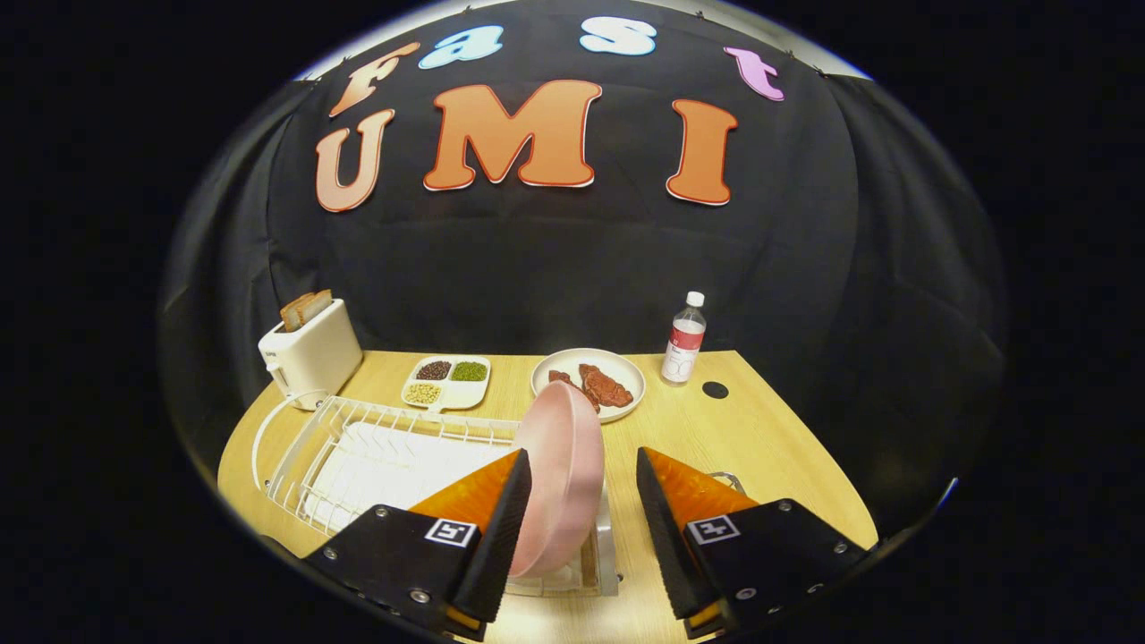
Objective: Take the plate from the dish rack, then take the spoon from the basket and place it into the plate.
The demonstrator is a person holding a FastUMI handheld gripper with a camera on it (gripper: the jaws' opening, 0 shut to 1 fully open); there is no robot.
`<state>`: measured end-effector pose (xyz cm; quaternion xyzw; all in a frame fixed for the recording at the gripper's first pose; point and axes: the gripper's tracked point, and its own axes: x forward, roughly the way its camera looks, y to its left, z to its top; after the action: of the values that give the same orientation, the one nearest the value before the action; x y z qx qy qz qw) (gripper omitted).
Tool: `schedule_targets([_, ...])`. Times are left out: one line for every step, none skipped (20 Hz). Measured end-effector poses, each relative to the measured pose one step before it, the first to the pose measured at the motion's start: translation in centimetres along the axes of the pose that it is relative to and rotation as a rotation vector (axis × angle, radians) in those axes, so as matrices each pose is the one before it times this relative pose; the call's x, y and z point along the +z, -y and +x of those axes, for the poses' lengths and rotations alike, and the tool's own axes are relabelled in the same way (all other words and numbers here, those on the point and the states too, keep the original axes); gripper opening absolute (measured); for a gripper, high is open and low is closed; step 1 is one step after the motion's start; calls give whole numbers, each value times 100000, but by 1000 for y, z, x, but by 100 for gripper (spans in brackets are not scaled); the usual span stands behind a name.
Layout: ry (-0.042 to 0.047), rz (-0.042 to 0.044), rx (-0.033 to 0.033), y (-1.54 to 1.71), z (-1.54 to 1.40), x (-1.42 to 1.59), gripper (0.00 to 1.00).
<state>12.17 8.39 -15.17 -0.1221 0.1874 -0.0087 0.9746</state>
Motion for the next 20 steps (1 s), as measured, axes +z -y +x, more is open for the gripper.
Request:
schedule_targets([-730,722,666,-422,353,-80,70])
schedule_targets([-980,1098,805,-384,387,-147,69])
schedule_targets([-1188,1237,415,-231,435,-144,68])
schedule_targets([-969,842,167,-250,385,-52,68])
schedule_targets([-810,646,11,-25,533,-143,67])
schedule_targets([-796,508,40,-84,245,-77,66])
schedule_targets([-1070,402,-68,15,308,-173,65])
schedule_targets([-1417,309,-189,52,367,-345,63])
schedule_targets([-1333,328,-299,51,253,-250,62])
schedule_targets([-956,297,-678,145,122,-251,55])
schedule_targets([42,307,-879,155,83,89,50])
schedule_targets([418,868,-763,-37,-12,194,36])
schedule_targets([38,662,-380,-78,91,194,32])
schedule_targets([-327,257,-717,112,25,55,30])
schedule_targets([-8,164,-1379,242,-19,194,29])
schedule_targets([1106,241,-1233,215,43,503,27])
schedule_targets([1791,76,-1360,298,-129,649,26])
schedule_targets([1240,-422,-1315,323,-147,525,24])
schedule_targets([517,-725,-885,202,48,326,23])
schedule_targets([451,-719,-1096,316,46,138,23])
